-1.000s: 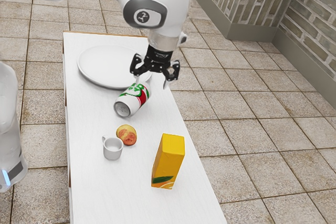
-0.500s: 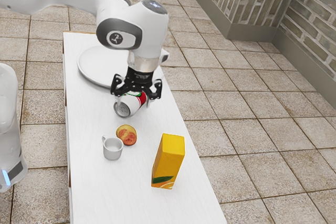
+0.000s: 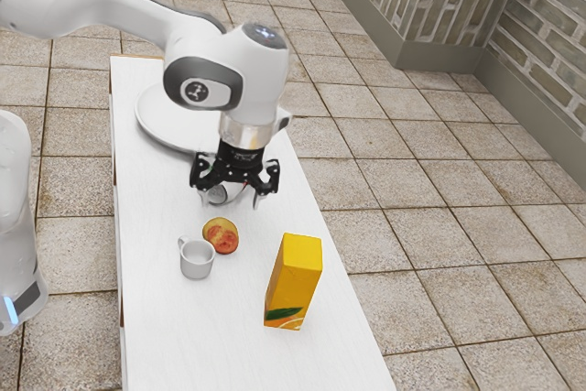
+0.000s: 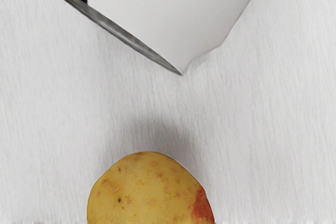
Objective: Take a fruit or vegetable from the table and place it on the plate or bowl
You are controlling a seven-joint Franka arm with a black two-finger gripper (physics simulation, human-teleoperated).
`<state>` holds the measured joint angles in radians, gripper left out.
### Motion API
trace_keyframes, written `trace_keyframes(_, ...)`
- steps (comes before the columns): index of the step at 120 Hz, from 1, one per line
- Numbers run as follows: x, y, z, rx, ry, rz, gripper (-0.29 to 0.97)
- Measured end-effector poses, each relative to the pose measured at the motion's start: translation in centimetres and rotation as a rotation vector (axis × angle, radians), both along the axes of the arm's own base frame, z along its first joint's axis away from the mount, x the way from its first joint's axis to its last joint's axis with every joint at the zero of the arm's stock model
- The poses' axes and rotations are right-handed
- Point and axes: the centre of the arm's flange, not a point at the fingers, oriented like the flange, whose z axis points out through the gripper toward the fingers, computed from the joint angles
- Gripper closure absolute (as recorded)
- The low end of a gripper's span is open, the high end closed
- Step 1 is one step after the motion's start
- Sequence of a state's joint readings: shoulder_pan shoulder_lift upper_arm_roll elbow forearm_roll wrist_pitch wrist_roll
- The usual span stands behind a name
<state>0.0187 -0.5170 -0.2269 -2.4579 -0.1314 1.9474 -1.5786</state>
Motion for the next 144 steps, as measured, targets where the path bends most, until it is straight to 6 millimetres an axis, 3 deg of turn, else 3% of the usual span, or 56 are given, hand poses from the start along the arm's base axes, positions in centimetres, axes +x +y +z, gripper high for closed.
trace_keyframes(52,0.1,0.0,-2.2,-0.02,0.005,0.024,0.0)
trace_keyframes(99,0.8,-1.1,-3.6,-0.036,0.007,0.018,0.0)
trace_keyframes(144,0.5,-0.2,-5.0,-0.039,0.016,0.035,0.0)
